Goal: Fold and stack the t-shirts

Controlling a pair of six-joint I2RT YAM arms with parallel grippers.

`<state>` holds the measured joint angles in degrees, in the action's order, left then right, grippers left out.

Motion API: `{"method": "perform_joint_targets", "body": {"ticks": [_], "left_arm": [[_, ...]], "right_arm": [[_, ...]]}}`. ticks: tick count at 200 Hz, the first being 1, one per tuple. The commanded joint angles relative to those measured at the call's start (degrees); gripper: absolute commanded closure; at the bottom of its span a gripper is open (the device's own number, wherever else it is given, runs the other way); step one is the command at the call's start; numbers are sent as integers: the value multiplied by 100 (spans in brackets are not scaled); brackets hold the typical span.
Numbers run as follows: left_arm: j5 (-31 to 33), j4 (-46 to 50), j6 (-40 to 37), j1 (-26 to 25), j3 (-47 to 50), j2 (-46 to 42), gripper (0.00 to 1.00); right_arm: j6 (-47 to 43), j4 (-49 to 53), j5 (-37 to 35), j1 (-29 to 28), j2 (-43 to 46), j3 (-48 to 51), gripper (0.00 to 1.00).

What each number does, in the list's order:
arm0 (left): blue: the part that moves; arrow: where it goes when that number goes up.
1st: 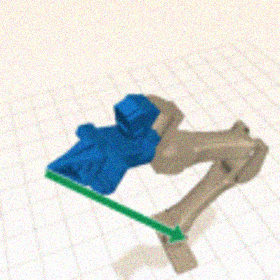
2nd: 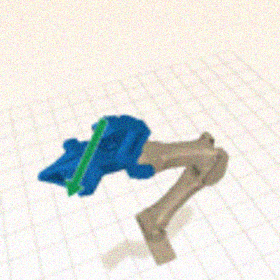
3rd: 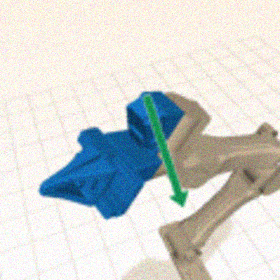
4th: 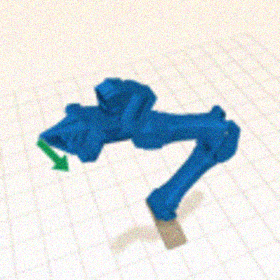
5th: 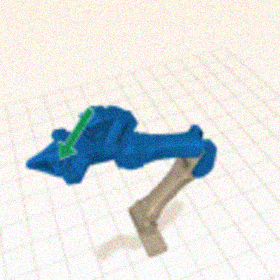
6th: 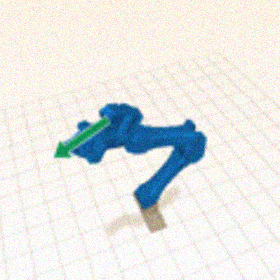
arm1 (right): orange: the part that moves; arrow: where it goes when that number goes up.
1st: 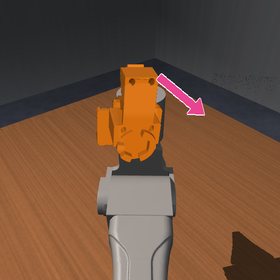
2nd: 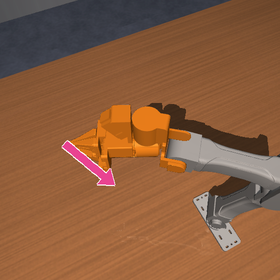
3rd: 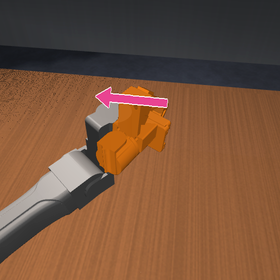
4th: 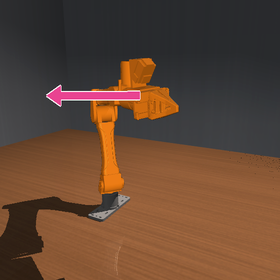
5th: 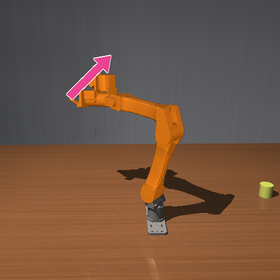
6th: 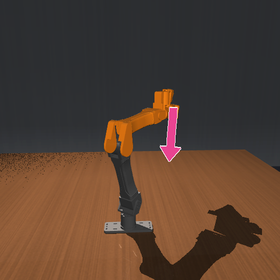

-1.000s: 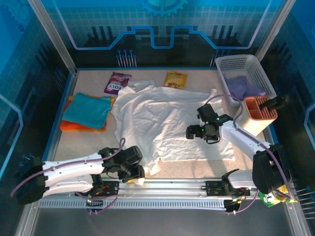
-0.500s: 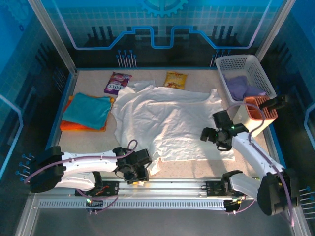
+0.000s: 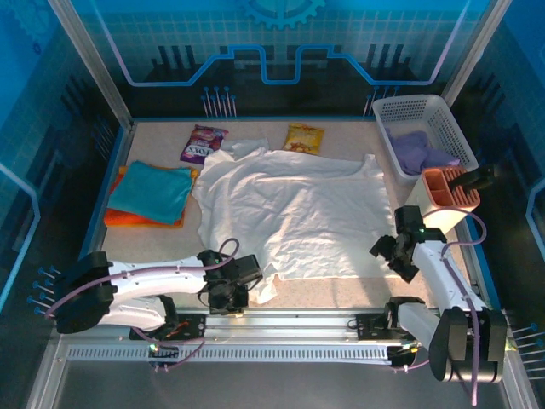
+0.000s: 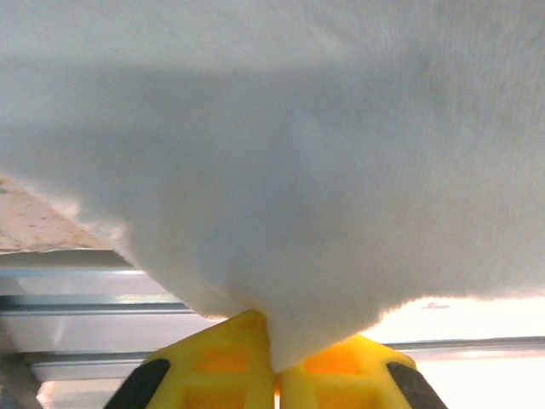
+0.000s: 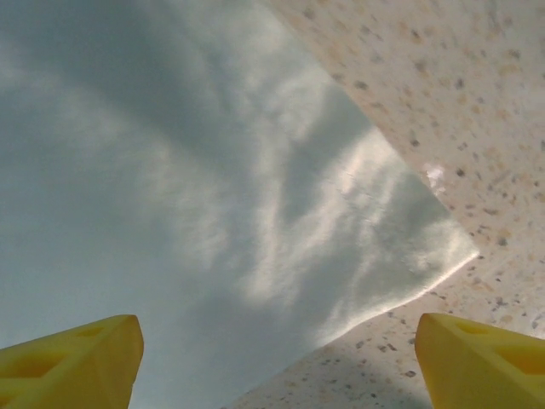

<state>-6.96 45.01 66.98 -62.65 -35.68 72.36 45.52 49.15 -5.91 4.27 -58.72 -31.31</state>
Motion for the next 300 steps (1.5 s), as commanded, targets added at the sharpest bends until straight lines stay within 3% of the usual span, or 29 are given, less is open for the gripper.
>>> {"method": "perform_joint_targets", "body": {"ticks": [1, 37, 106, 143, 170, 183, 207, 242, 263, 300], "left_arm": [[209, 741, -347, 98, -245, -226, 97], [531, 1466, -719, 286, -566, -310, 100], [885, 1897, -988, 716, -734, -952, 100], [969, 1849, -1155, 931, -769, -1104, 100], [1125, 1874, -1303, 1089, -772, -1146, 100], [1258, 1940, -1423, 1231, -835, -1225, 100], [1587, 2111, -1758, 1575, -1258, -1505, 100], [2941, 2917, -2382, 1845, -2539, -1393, 100], [3410, 2496, -3086, 2155, -2908, -1509, 100], [2786, 1059, -4417, 3393, -3366, -1515, 100]], "right_arm": [[219, -53, 257, 181, -111, 242, 20], [239, -189, 175, 212, -255, 277, 34], [382, -538, 242, 214, -683, 401, 49], [388, -724, 259, 214, -724, 466, 64], [332, -862, 431, 213, -717, 459, 83], [172, -987, 640, 213, -661, 413, 100], [-47, -870, 761, -5, -489, 45, 100], [-172, -433, -162, -1041, 114, -627, 100], [-429, -619, -193, -1355, 357, -972, 100], [-1237, -819, -216, -1688, 197, -2246, 100]]}}
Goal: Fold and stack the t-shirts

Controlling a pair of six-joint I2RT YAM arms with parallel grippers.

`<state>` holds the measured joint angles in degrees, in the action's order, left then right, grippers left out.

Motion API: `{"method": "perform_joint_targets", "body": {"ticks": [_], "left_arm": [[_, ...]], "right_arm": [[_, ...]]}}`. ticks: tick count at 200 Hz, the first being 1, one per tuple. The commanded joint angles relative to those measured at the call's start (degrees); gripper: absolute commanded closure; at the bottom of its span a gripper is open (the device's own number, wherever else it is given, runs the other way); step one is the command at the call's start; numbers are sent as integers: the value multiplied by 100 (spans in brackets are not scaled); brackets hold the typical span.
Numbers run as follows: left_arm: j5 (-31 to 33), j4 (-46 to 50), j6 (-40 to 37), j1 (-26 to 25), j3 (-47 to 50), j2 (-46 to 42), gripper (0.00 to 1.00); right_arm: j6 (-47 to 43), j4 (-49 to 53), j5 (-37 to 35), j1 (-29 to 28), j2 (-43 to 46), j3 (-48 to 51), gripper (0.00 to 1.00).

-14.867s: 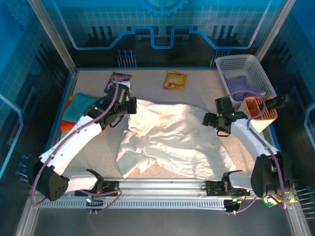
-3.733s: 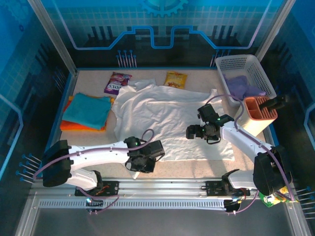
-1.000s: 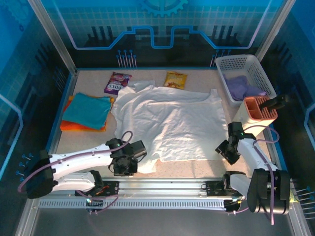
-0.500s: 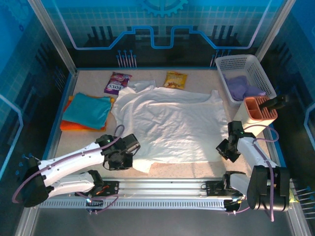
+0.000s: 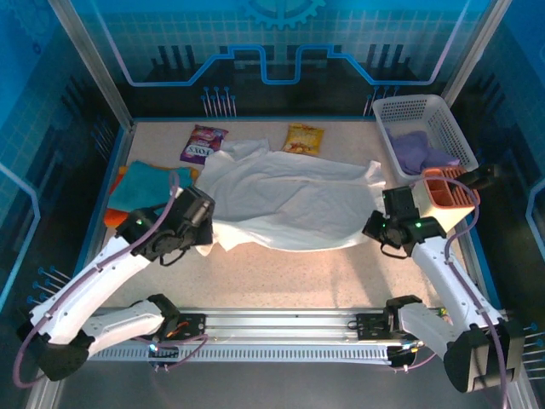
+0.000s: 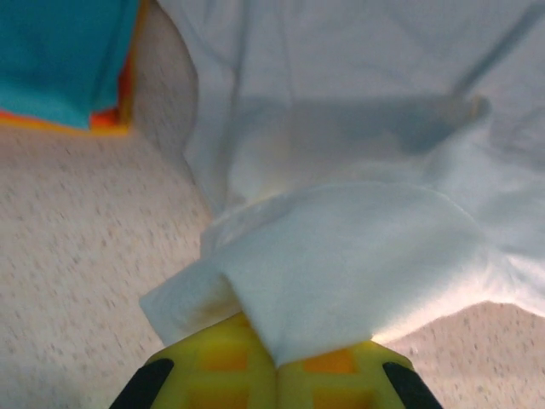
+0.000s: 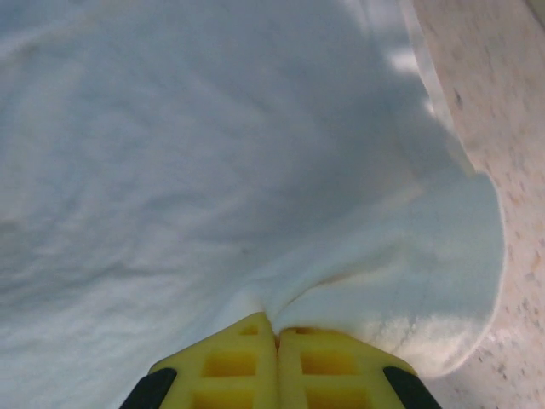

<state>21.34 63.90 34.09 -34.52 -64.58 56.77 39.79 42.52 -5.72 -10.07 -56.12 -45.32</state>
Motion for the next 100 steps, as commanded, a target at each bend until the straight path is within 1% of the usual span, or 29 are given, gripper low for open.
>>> {"method": "perform_joint_targets", "body": {"ticks": [1, 11, 19, 45, 72, 87, 100], "left_arm": [[-65, -850, -1148, 601, -503, 53, 100], [-269, -972, -1360, 827, -891, 191, 100], [-337, -989, -1528, 904, -1290, 331, 100], [-244, -801, -2073, 913, -2735, 794, 100], [-170, -678, -2577, 919, -3989, 1058, 100], [-279, -710, -2819, 914, -4432, 1086, 100], [-356, -802, -3008, 909, -4722, 1025, 100]], "right_arm": [[-678, -161, -258, -261, -69, -881, 100], [-848, -150, -469, -350, -88, -1277, 100], [-1011, -180, -578, -408, -77, -1560, 100], [-1513, -352, -906, -548, -5, -2393, 100], [-1977, -517, -973, -600, 68, -3098, 100], [-2213, -676, -979, -618, 189, -3358, 100], [-2412, -833, -844, -619, 303, -3543, 100]]}}
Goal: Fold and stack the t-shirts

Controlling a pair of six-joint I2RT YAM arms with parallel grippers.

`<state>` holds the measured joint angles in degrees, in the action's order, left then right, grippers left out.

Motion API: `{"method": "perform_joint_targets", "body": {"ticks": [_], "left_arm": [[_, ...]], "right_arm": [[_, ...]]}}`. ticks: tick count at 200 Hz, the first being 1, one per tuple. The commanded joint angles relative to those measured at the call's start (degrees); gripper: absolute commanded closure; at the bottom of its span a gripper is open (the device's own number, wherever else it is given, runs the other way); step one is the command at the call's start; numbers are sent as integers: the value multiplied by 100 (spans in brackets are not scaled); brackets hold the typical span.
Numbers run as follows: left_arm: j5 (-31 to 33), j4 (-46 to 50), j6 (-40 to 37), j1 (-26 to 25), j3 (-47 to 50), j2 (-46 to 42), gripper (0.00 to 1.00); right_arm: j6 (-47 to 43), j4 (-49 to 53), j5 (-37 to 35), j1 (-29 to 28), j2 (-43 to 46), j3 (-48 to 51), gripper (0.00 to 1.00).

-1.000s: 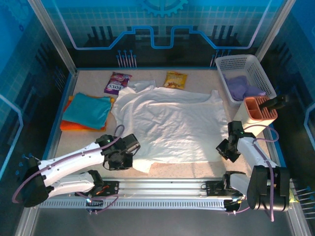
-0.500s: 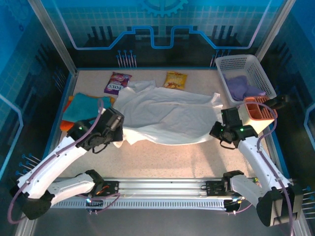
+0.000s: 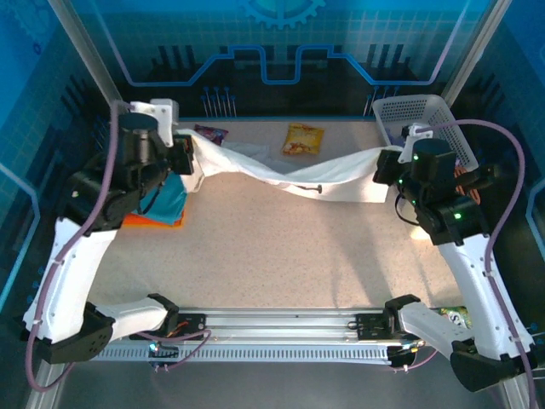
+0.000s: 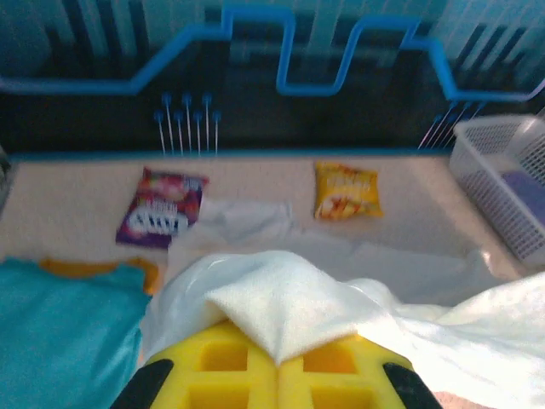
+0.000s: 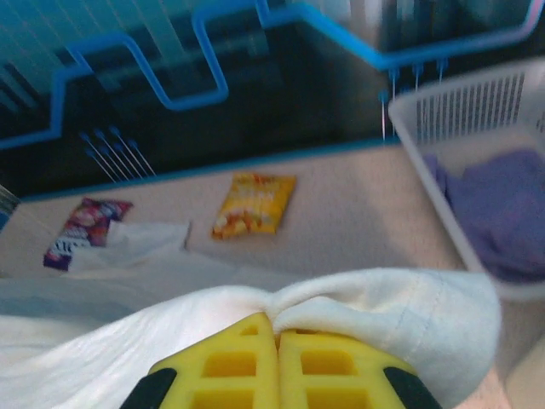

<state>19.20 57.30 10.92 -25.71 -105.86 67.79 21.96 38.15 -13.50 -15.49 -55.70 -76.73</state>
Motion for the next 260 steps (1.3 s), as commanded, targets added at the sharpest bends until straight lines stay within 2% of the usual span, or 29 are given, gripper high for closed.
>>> {"method": "perform_joint_targets", "body": {"ticks": [1, 22, 60, 98, 138, 171, 202, 228, 260], "left_arm": [[-152, -150, -707, 25, -611, -84, 100], [-192, -390, -914, 24, -812, -264, 100], [-743, -1016, -1269, 25, -836, -775, 100], [-1089, -1749, -1722, 23, -796, -1236, 100], [-1566, -2559, -1784, 23, -797, -1392, 100], [-1175, -2753, -1911, 23, -835, -1103, 100], [-487, -2750, -1996, 24, -590, -745, 100], [-273, -2681, -1840, 60, 27, -364, 100], [-548, -3196, -1159, 475, 1786, -220, 100]], "right_arm": [[-638, -405, -52, -77, 275, -417, 100], [-714, -496, 55, -84, 422, -741, 100], [-828, -277, 136, -91, 655, -1453, 100], [-702, -194, 311, -87, 1017, -1694, 100], [-627, -282, 404, -89, 1254, -1841, 100], [-588, -187, 383, -94, 1120, -2104, 100], [-571, 557, 130, -92, 427, -2343, 100], [-498, 995, -73, -91, -77, -2047, 100], [-425, 751, -54, -23, -344, -842, 100]]}}
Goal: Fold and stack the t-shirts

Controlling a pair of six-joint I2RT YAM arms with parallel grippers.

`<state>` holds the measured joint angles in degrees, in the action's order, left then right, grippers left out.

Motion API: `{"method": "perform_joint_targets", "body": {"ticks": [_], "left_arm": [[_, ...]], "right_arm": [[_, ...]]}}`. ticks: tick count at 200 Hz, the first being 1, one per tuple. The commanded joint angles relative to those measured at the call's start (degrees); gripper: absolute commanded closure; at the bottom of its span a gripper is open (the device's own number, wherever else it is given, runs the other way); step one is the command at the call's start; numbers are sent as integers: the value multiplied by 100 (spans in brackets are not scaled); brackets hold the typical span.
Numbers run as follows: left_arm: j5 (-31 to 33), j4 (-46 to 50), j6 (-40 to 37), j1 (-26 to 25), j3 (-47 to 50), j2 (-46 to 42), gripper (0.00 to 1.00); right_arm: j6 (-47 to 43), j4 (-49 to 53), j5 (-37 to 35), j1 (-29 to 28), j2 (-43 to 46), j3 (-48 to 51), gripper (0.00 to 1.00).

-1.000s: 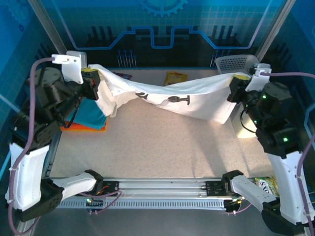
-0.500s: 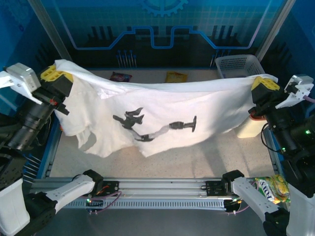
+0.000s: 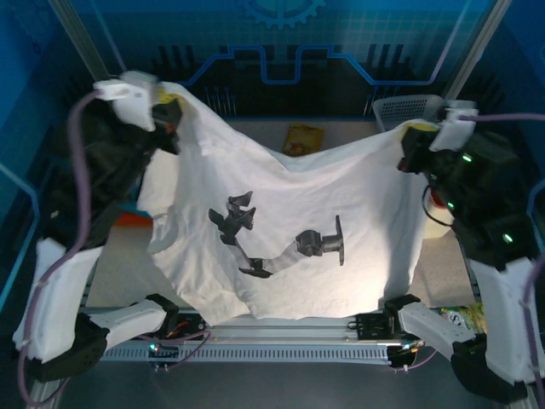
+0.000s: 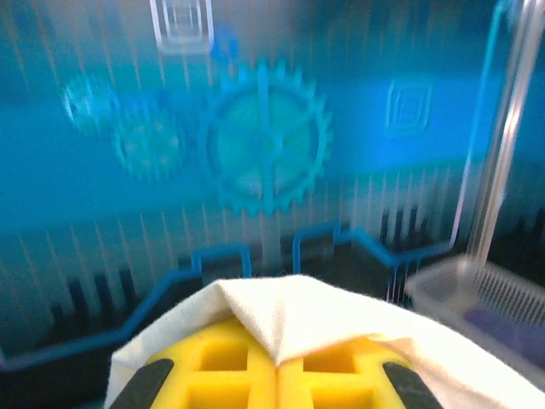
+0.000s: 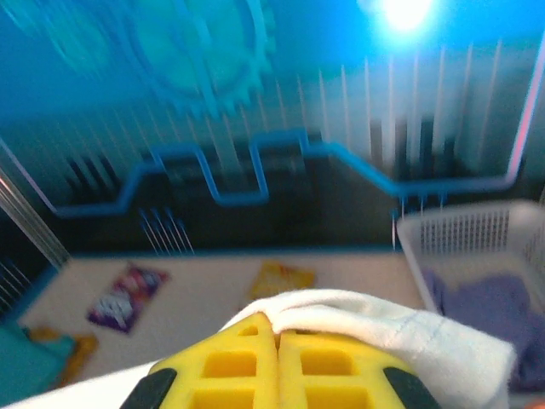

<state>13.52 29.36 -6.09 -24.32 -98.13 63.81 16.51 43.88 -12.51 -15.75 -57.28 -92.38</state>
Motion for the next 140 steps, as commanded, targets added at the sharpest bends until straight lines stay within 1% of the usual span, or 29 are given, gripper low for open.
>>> {"method": "perform_joint_targets", "body": {"ticks": [1, 16, 35, 52, 63, 75, 90, 113, 140], "left_arm": [[7, -413, 575, 355, 1075, 190, 100], [-319, -666, 921, 693, 1736, 341, 100], [-654, -1124, 1127, 1005, 2366, 663, 100], [-785, -1374, 1215, 1218, 2578, 1129, 100], [-915, -1452, 1323, 1352, 2556, 1450, 100], [-960, -1705, 1397, 1457, 2579, 1739, 100], [-1019, -1861, 1475, 1598, 2468, 2062, 100], [-1119, -1917, 1613, 1807, 2186, 2526, 100], [-1252, -1528, 1763, 1843, 1795, 2769, 100]], "right_arm": [[117, 163, -140, 11, -196, 766, 100], [153, -215, 61, 212, -361, 1449, 100], [268, -923, 594, 589, -688, 2223, 100], [453, -1521, 756, 893, -1163, 2669, 100], [625, -1911, 1034, 1129, -1535, 2791, 100], [822, -2363, 1427, 1329, -1982, 2832, 100], [936, -2613, 1868, 1475, -2560, 2628, 100], [864, -2544, 1844, 1518, -3193, 2160, 100], [913, -2550, 1763, 1702, -3353, 2062, 100]]}}
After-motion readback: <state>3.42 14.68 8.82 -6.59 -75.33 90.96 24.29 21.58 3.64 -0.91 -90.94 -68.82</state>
